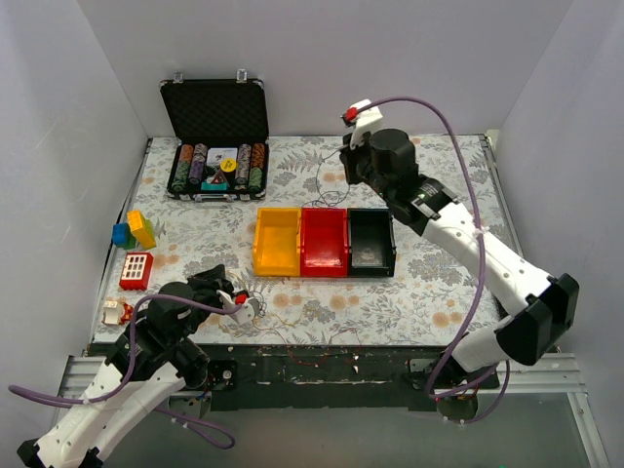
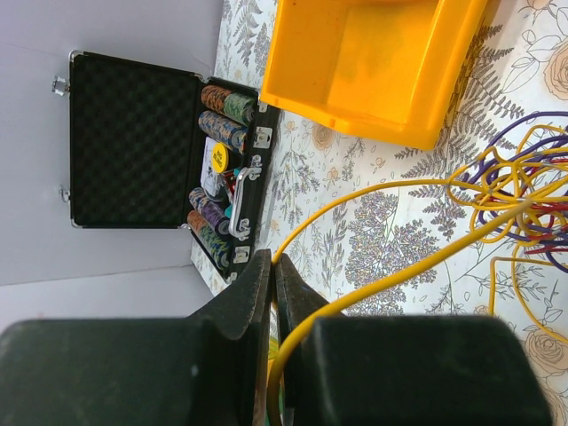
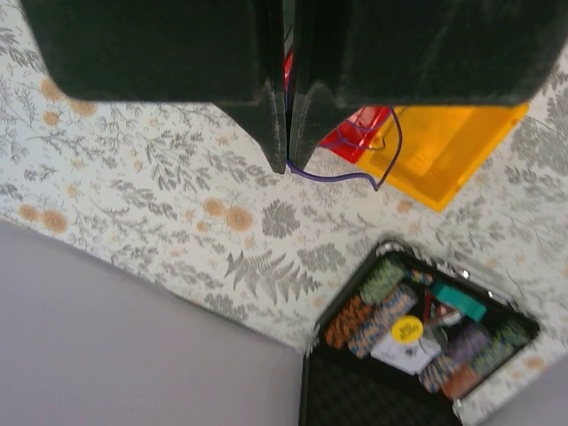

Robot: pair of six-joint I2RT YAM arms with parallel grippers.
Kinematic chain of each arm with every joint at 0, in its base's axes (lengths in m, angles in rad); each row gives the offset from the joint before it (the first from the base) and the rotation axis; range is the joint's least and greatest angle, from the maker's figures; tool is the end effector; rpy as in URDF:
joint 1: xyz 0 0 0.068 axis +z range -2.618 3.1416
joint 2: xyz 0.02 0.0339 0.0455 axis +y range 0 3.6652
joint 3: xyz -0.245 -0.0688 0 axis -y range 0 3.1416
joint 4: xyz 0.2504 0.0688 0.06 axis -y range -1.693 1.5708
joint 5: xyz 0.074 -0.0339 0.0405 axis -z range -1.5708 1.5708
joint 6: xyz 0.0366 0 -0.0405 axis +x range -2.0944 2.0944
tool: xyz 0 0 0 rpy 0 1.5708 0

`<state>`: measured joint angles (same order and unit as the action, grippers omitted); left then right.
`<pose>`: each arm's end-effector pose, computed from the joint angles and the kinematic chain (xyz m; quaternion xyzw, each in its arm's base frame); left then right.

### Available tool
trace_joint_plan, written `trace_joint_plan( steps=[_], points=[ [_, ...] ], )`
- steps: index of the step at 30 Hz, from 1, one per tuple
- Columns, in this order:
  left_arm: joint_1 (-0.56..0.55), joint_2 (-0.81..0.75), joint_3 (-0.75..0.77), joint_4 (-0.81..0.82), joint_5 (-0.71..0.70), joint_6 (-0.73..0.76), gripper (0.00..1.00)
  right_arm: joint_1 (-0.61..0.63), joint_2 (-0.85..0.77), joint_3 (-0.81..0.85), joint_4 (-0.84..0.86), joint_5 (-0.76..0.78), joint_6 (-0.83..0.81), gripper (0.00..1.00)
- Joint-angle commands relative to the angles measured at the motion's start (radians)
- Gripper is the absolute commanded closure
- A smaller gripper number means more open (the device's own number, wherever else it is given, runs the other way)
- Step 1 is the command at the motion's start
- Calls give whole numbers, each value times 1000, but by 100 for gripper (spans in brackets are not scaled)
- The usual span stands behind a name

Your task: Untangle the cables

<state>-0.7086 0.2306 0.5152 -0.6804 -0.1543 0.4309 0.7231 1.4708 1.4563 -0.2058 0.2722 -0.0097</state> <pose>0.0846 -0.0651 0.2549 0.4117 0.7218 -0.0130 0.5562 0.2715 0.2265 0.3898 -0.1979 0.7524 0.1170 0.6173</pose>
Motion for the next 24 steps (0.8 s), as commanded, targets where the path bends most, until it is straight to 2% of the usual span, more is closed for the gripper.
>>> trace_joint_plan(
  steps=[1, 24],
  points=[
    [6, 3, 2, -4, -2, 12, 100, -42, -104, 1, 111, -68, 71, 99],
    [4, 10, 8, -1, -1, 14, 100, -80, -47, -36, 103, -215, 154, 99]
  ],
)
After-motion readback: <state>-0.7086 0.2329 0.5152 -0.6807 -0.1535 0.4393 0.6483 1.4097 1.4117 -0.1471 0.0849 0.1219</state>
